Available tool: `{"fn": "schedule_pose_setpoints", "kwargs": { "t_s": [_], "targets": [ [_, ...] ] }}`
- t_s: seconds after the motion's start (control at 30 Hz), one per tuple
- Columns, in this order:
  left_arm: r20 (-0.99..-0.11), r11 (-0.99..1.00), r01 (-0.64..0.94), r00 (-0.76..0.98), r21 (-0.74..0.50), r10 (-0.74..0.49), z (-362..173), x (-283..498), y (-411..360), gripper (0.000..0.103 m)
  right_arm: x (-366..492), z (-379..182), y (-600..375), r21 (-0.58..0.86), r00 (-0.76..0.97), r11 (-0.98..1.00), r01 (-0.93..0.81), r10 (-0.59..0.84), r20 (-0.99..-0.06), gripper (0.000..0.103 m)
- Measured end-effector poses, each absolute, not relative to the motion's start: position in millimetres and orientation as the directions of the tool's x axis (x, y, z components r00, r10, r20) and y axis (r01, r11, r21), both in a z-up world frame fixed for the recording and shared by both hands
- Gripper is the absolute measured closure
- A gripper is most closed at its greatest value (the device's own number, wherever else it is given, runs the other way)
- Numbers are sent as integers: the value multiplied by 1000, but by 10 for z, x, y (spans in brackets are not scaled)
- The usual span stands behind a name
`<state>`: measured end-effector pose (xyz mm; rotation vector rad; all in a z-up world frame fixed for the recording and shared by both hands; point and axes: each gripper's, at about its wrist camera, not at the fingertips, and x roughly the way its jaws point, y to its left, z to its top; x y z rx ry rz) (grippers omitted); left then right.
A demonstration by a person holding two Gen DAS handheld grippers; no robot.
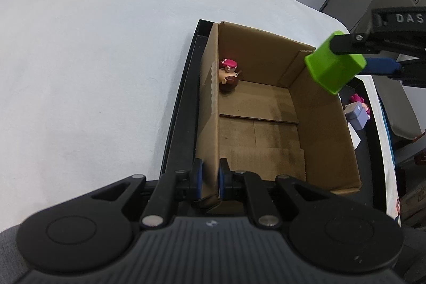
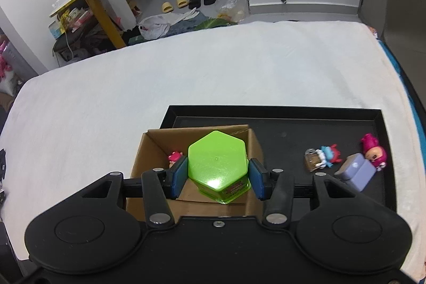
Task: Organize rigid objects
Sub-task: 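Carry the green box into the cardboard box and release it, then move the right tool to the white USB charger and grasp it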
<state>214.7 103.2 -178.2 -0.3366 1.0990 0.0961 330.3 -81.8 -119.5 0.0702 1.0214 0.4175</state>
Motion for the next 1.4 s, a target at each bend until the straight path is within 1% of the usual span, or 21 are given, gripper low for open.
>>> {"fn": "schedule_pose_setpoints", "kwargs": {
  "t_s": [0.13, 0.17, 0.2, 0.23, 0.77, 0.83, 1.0, 1.13, 1.3, 1.4],
  "targets": [
    [-885, 945, -241, 456, -223, -92, -1781, 2144, 1032, 92, 3303, -1228, -751, 262, 443, 910, -322, 390, -808, 53],
    [-885, 944, -242, 456, -223, -92, -1779, 2142, 1030, 92, 3307, -1242, -740, 265, 434, 908, -325, 392, -811, 47],
    [-885, 944, -242, 456, -223, -92, -1778, 2140, 1031, 92, 3306, -1249, -739, 266, 431, 909, -323, 391, -814, 44],
    [-885, 944, -242, 456, -223, -92, -1778, 2140, 1031, 92, 3294, -1243, -750, 265, 436, 909, -321, 390, -811, 43],
    [-886, 946, -241, 455, -219, -89, -1772, 2151, 1011, 92, 3246, -1084, -1184, 294, 445, 913, -281, 396, -803, 42],
    [-887, 945, -242, 453, -219, -89, -1776, 2153, 1014, 92, 3241, -1068, -1249, 280, 454, 919, -276, 382, -805, 42],
    [-889, 945, -247, 450, -214, -84, -1776, 2163, 1007, 92, 3222, -1045, -1439, 275, 460, 924, -266, 373, -806, 40],
    [-891, 946, -249, 447, -206, -76, -1767, 2174, 990, 92, 3218, -1044, -1572, 276, 459, 926, -258, 369, -808, 37],
    [-892, 946, -256, 446, -199, -67, -1768, 2175, 982, 92, 3204, -1043, -1750, 277, 451, 926, -257, 368, -813, 36],
    [-893, 946, -260, 445, -194, -61, -1767, 2179, 969, 92, 3204, -1045, -1844, 276, 448, 926, -256, 367, -816, 33]
  ]
}}
